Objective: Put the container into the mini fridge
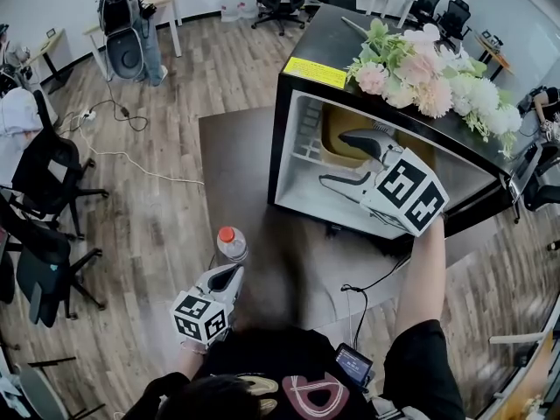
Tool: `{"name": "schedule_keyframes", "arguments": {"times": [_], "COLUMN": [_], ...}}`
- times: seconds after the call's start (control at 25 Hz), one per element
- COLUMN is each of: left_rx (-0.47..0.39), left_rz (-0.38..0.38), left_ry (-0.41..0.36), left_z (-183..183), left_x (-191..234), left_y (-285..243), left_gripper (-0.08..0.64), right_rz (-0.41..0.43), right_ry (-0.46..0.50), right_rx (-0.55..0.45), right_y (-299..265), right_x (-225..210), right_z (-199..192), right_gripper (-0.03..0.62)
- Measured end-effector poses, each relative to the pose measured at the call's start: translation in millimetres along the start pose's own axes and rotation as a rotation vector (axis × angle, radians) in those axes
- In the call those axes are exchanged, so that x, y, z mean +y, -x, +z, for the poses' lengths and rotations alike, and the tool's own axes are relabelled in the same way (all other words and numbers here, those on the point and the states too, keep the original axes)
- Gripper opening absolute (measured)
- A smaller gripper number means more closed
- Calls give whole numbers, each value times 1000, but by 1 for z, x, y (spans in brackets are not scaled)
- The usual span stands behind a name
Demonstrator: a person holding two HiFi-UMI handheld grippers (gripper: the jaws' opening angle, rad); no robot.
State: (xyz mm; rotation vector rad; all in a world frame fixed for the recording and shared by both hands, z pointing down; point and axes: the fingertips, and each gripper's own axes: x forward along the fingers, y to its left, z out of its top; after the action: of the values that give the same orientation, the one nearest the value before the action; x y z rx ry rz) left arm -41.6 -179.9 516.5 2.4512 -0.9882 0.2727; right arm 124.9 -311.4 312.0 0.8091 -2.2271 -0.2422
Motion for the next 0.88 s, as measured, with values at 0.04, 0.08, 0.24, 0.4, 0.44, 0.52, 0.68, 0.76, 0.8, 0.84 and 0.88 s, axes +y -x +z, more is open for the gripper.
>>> {"name": "schedule_keyframes", "arguments": {"times": [0.04,0.08,0.24,0.4,0.44,0.52,0.68,0.76,0.8,0.84,0.88], "left_rx": [-11,-22,-58,-70,-72,-79,-88,-84,-85,-89,-96], "left_rz": [-7,-14,-38,-52,-54,-65,-118,-147,-154,-154,-150], "left_ry": [3,4,-18,-33,-34,-42,-63,-72,-83,-97,-112], "left_z": [2,6,19,23,23,25,33,34,35,36,37], "left_x": [-2,-5,-13,-17,-18,-22,-34,-41,-43,-45,-46], "left_y": [0,0,1,3,3,4,4,3,4,4,6], "left_gripper": [8,8,8,8,8,8,8,8,8,8,8], "right_rz": [-15,-29,-2,5,-4,-17,-28,-21,-24,-34,-46], "right_ry": [-4,-11,-75,-126,-136,-147,-189,-213,-224,-232,-237], "right_rx": [-28,-48,-146,-224,-234,-241,-265,-299,-311,-315,-309], "right_y": [4,8,22,38,42,50,68,77,81,83,84], "right_x": [2,3,30,57,61,72,95,111,117,123,128], "right_z": [6,9,18,19,19,16,9,10,11,10,8], "right_gripper": [336,340,376,383,383,383,385,384,385,385,385]}}
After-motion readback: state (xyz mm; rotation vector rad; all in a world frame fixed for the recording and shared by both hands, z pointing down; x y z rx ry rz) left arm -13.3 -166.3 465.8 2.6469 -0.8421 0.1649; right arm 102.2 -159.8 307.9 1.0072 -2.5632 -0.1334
